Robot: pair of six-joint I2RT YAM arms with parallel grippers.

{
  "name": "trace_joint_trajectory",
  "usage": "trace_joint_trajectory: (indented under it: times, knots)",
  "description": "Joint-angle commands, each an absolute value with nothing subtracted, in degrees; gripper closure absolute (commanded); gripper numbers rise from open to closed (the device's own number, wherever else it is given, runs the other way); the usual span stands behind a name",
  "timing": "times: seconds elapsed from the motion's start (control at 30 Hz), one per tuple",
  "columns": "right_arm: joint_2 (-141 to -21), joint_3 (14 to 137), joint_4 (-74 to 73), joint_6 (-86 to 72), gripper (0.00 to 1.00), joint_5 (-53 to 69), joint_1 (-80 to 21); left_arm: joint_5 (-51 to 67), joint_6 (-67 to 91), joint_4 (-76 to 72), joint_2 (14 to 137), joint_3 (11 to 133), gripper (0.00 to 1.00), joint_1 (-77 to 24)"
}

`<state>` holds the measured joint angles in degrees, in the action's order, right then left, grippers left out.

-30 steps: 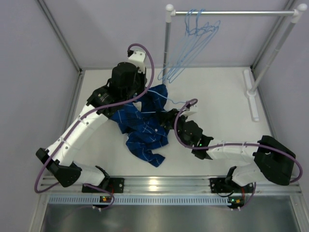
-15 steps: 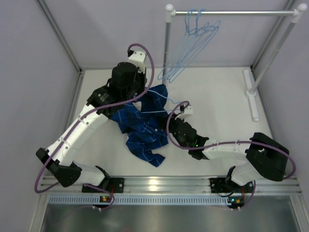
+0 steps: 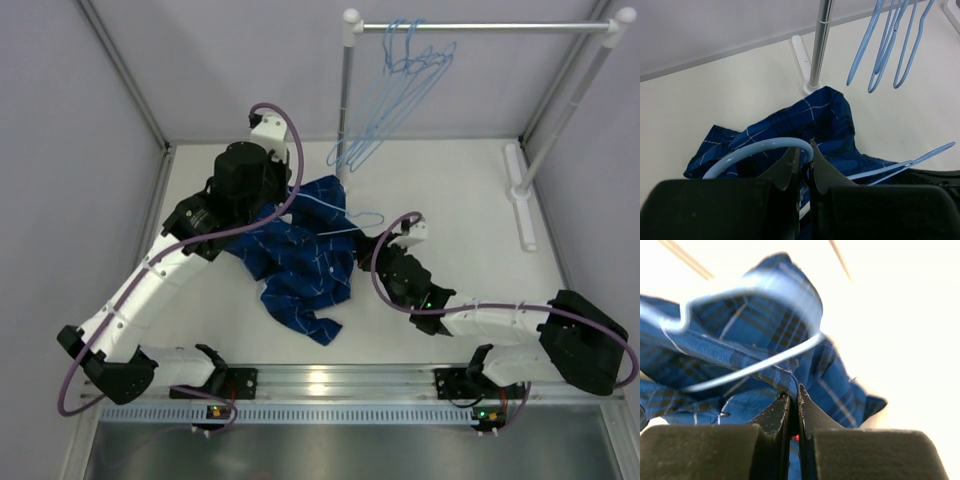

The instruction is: Place the shirt on the hanger

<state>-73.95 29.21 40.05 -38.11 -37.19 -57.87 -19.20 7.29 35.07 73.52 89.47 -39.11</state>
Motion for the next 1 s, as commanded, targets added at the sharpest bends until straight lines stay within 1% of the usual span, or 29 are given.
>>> trace_joint_trajectory:
  times: [0.0, 0.27, 0.4, 0.57, 0.67, 0.7, 0.8, 0.97]
  knots:
    - [-69.27, 27.43, 37.36, -38.59, 1.0, -39.47, -54.5, -23.82, 3.69, 35.07, 69.61, 87.99, 1.0, -38.85]
    - [-64.17, 28.82, 35.87, -34.99, 1.0, -32.26, -47.82, -30.31, 2.02, 35.51, 69.25, 85.52, 1.0, -38.85]
    - [-61.0, 34.08, 28.93, -31.3, 1.0, -32.08, -46.5, -36.9, 1.32, 35.51, 70.66, 85.17, 1.0, -38.94]
    - [-58.28, 39.72, 20.66, -23.31, 1.0, -32.7, -44.74, -39.28, 0.97, 35.51, 70.93, 85.16, 1.0, -38.85]
    - [-57.66, 42.36, 20.05, -20.75, 1.0, -27.44, -44.74, -38.85, 1.66, 35.42, 71.63, 85.95, 1.0, -38.94]
    - [-57.92, 44.45, 19.34, -20.74, 1.0, -23.85, -44.74, -38.67, 1.93, 35.51, 72.15, 86.91, 1.0, -39.02]
    - [-59.85, 49.37, 17.93, -20.92, 1.0, -18.3, -46.05, -37.45, 2.81, 35.51, 74.7, 89.29, 1.0, -39.64]
    - [-66.51, 56.5, 17.93, -21.61, 1.0, -9.86, -51.85, -29.29, 5.18, 33.49, 77.52, 91.84, 1.0, -39.9]
